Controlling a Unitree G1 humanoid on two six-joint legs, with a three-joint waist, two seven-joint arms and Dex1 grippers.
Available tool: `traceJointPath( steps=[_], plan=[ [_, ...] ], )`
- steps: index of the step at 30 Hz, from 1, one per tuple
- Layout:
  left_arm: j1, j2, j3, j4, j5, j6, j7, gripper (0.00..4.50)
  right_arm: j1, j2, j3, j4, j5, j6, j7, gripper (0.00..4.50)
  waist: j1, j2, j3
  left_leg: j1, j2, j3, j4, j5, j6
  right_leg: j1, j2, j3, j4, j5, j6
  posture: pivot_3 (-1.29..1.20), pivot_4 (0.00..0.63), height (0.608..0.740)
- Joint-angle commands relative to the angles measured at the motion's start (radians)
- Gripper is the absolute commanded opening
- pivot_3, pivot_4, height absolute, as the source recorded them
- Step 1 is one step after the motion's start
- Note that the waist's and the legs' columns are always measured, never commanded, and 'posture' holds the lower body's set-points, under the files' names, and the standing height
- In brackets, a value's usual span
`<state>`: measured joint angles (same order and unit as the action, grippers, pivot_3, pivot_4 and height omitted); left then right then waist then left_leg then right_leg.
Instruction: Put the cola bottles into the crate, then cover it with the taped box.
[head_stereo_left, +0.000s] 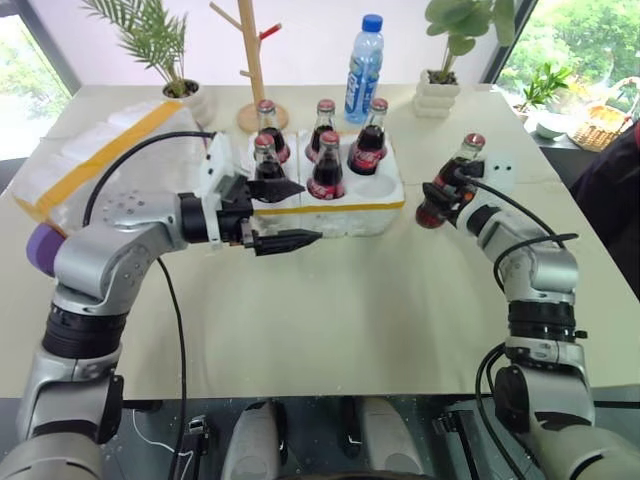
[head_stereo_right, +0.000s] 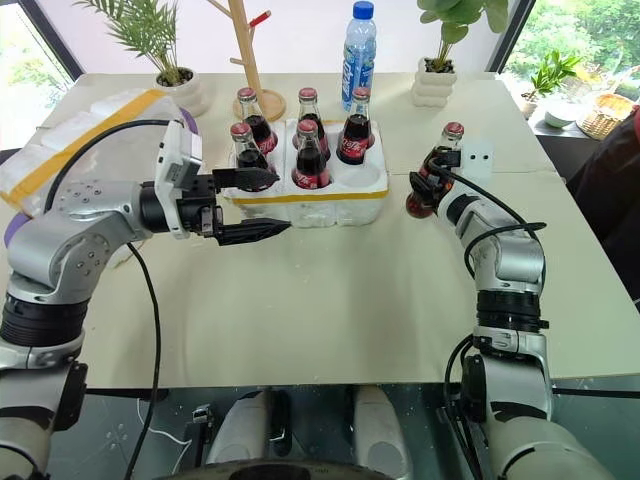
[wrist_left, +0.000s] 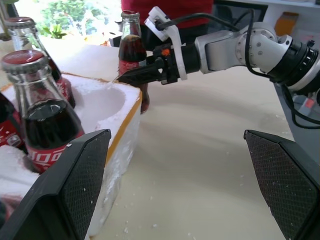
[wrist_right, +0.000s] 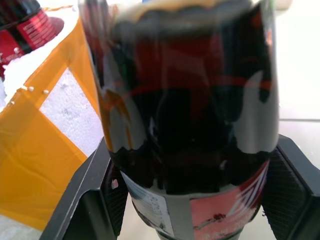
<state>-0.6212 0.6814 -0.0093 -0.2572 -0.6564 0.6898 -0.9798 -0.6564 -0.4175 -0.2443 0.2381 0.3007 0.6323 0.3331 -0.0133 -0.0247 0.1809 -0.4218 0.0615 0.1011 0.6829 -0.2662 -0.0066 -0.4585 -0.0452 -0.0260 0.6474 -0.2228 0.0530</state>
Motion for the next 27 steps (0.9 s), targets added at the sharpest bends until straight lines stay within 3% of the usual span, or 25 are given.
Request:
traceJointPath(
  steps=[1,5,10,27],
  plan=[
    [0.021,0.020,0.062,-0.051,-0.011,-0.002,0.026,4.50,-0.099,-0.084,-0.060,-0.102,0.071,-0.015,0.076,2.79,-0.001,0.003,0.002,-0.001,0.000,0.000,0.000,0.000,0.000,-0.001,0.000,0.000,0.000,0.000,0.000,0.00,0.150,0.740],
    [0.047,0.024,0.081,-0.066,-0.017,-0.001,0.045,4.50,-0.218,-0.131,-0.071,-0.165,0.190,0.033,0.183,2.79,-0.006,0.008,0.005,-0.003,0.000,0.001,0.000,0.000,0.000,-0.004,0.000,0.001,0.000,0.000,0.000,0.00,0.150,0.740],
    [0.053,0.021,0.081,-0.072,-0.022,-0.003,0.059,4.50,-0.299,-0.110,-0.029,-0.216,0.284,0.147,0.233,2.79,-0.005,0.008,0.005,-0.002,0.002,0.000,-0.001,0.000,0.000,-0.004,0.003,0.001,0.001,0.000,-0.001,0.00,0.150,0.740],
    [0.065,0.046,0.091,-0.085,-0.010,-0.005,0.080,4.50,-0.143,-0.073,0.259,-0.148,0.074,0.037,0.272,2.79,0.004,0.008,0.005,-0.004,0.000,-0.001,0.000,0.000,0.000,-0.003,0.000,-0.001,0.000,0.000,0.000,0.00,0.150,0.740]
  ],
)
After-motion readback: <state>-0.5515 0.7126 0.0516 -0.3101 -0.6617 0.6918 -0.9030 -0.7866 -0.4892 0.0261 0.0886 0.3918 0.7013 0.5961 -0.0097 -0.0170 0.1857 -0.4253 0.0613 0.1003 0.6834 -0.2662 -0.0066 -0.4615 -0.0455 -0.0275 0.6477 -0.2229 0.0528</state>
